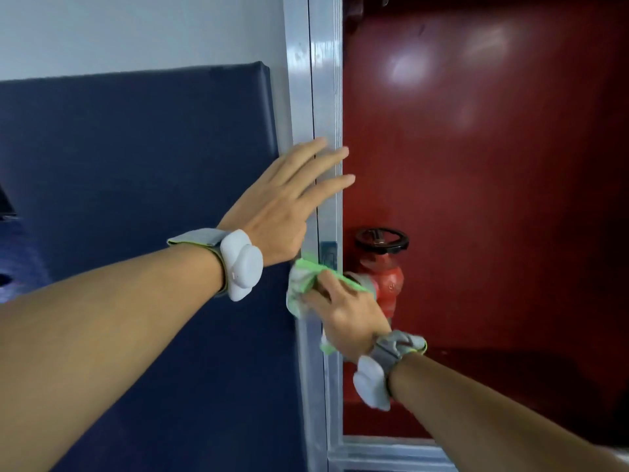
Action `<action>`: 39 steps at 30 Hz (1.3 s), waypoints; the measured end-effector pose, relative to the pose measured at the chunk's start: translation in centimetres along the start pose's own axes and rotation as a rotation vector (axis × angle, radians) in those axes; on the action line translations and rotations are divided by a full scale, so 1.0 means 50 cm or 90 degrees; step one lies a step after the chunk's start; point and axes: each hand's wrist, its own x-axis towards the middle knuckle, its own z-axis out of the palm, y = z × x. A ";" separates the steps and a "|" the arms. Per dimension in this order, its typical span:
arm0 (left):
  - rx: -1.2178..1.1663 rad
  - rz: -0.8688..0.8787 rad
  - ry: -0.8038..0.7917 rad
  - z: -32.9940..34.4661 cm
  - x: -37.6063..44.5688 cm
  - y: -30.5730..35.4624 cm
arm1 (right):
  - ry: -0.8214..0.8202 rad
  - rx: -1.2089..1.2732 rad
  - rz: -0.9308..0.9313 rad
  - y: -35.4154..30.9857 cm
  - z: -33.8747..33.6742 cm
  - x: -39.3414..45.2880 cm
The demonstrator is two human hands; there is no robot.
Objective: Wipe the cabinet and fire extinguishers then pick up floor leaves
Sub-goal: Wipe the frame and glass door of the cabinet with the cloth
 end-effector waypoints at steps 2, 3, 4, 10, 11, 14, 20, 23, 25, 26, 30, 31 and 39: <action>0.006 0.012 -0.020 0.019 -0.017 0.020 | -0.076 -0.020 -0.013 -0.006 0.041 -0.073; 0.005 0.017 -0.031 0.025 -0.024 0.028 | -0.084 -0.018 -0.007 -0.007 0.049 -0.085; 0.000 0.021 -0.037 0.028 -0.027 0.033 | -0.087 -0.018 -0.015 -0.004 0.049 -0.084; -0.136 -0.035 -0.007 0.020 -0.034 0.045 | 0.065 0.026 0.025 0.037 -0.049 0.058; -0.172 -0.043 0.007 0.025 -0.036 0.049 | 0.121 0.057 0.083 0.033 -0.048 0.074; -0.174 -0.041 0.021 0.040 -0.040 0.063 | 0.181 0.071 0.113 0.011 -0.016 0.058; -0.027 -0.013 -0.001 0.089 -0.057 0.085 | -0.051 -0.011 -0.196 0.023 0.108 -0.144; 0.001 -0.013 -0.014 0.094 -0.061 0.096 | -0.093 -0.036 -0.197 0.012 0.114 -0.158; -0.006 -0.019 -0.014 0.087 -0.057 0.091 | -0.047 -0.014 -0.180 0.023 0.078 -0.106; -0.013 -0.028 -0.007 0.081 -0.053 0.088 | -0.011 0.002 -0.166 0.035 0.051 -0.068; -0.096 -0.065 0.041 0.068 -0.046 0.081 | 0.116 0.000 -0.057 0.051 -0.014 0.032; -0.113 -0.072 0.050 0.070 -0.048 0.083 | 0.142 0.010 -0.017 0.041 -0.002 0.030; -0.081 -0.083 0.042 0.084 -0.049 0.100 | 0.041 -0.020 -0.242 0.056 0.045 -0.045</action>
